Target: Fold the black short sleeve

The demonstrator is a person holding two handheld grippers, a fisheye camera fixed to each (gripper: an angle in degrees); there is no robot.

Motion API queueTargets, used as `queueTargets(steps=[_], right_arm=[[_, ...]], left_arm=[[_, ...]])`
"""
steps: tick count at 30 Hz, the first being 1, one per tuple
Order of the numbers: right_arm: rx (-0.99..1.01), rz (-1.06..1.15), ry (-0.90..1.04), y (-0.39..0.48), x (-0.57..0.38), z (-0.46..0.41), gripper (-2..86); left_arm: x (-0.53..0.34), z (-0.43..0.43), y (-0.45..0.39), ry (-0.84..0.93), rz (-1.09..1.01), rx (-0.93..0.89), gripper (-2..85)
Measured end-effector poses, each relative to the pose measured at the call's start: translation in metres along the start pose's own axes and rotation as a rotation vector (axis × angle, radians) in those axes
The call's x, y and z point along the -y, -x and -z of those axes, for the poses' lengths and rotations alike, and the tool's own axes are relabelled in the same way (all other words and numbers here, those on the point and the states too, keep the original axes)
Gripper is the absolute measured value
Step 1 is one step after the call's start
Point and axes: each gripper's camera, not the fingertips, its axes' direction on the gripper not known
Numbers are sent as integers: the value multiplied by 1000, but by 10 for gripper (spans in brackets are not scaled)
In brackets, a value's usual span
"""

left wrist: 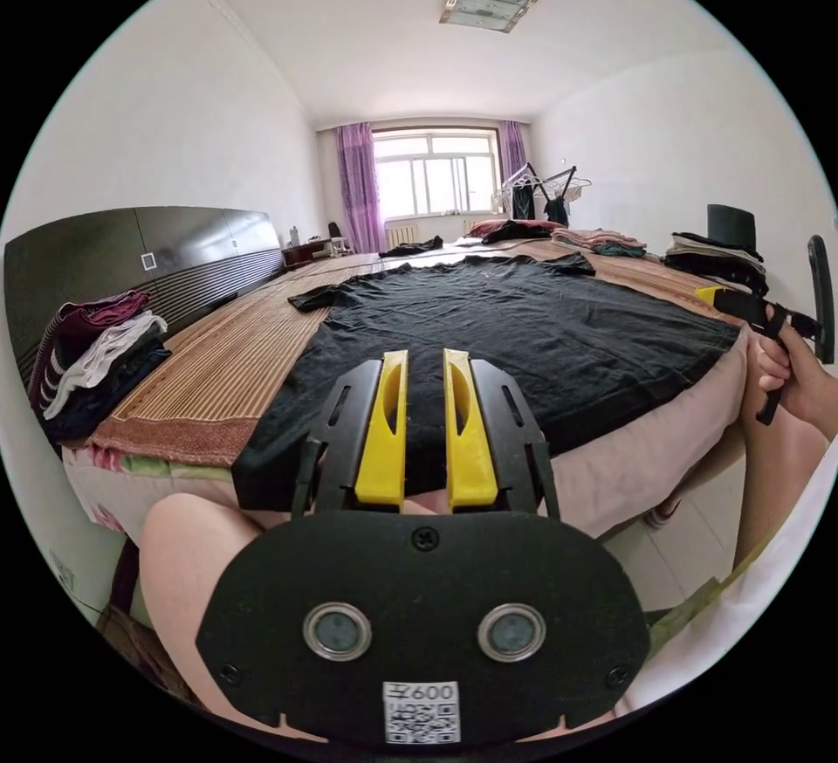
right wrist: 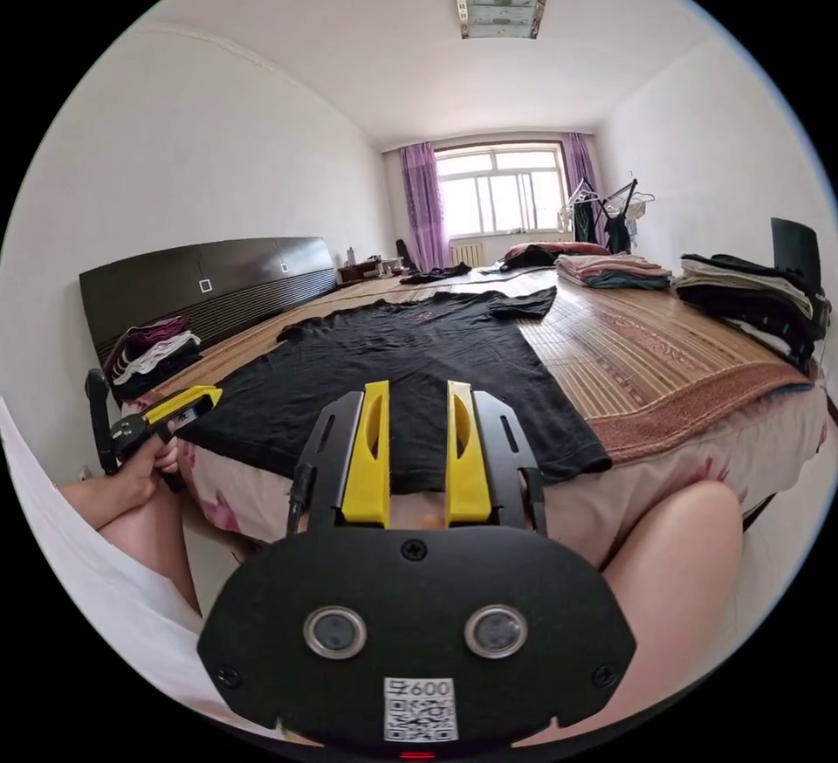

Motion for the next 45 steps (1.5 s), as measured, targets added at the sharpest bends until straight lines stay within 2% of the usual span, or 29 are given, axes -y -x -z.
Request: queueTargets(steps=[3,4,8,10,14,20,22,24,26,27,28,30,33,34,35,36,37,38,40,43,45], right_arm=[[31,10,36,11,-1,-8,83],[44,21,47,15,0,-11,83],[39,35,58,26,11,-15,83],[11,38,47,32,20,-16,82],[-32,10,55,37,29,-22,79],[-75,-13,77,54,52,-32,57],[-245,-97,64,55,73,-30,12],[-319,-136,65,54,89,-34,-1],[-324,-13,168,65,103,-54,-5],[-436,9,303,69,109,-79,-6],[-459,-2,393,70,115,-95,-7],[-453,-23,405,75,132,-93,-8],[-476,-71,448,81,150,-92,-8],[-537,-67,449,89,156,-88,-8],[-594,-59,438,94,158,-84,-8],[-718,-35,386,108,162,-73,-8],[-772,-24,316,121,167,-58,-8],[-762,-17,280,127,169,-50,-8],[-602,59,118,154,181,-20,-8],[-469,151,-108,172,200,6,-8],[-391,127,-212,162,215,15,-8]], left_arm=[[0,-15,-10,54,-42,-2,53],[-3,-29,-23,131,-131,46,48],[-7,-45,-49,169,-246,80,16],[-8,-53,-40,186,-162,48,10],[-17,-64,-36,170,-141,34,7],[-28,-64,-29,151,-114,139,10],[-37,-50,-6,74,-76,281,9],[-42,-54,24,108,-22,281,9],[-52,-74,53,225,31,241,8],[-65,-96,68,348,44,222,8],[-75,-95,73,300,24,185,8],[-86,-96,78,308,8,242,9],[-107,-96,105,318,166,286,10],[-115,-94,115,326,258,305,11],[-118,-94,120,347,310,343,11],[-126,-95,126,413,391,458,12],[-133,-94,128,433,423,549,12],[-136,-91,126,405,428,564,12],[-137,-81,107,249,359,489,15],[-118,-88,60,102,215,466,24],[-101,-106,26,68,125,409,39]])
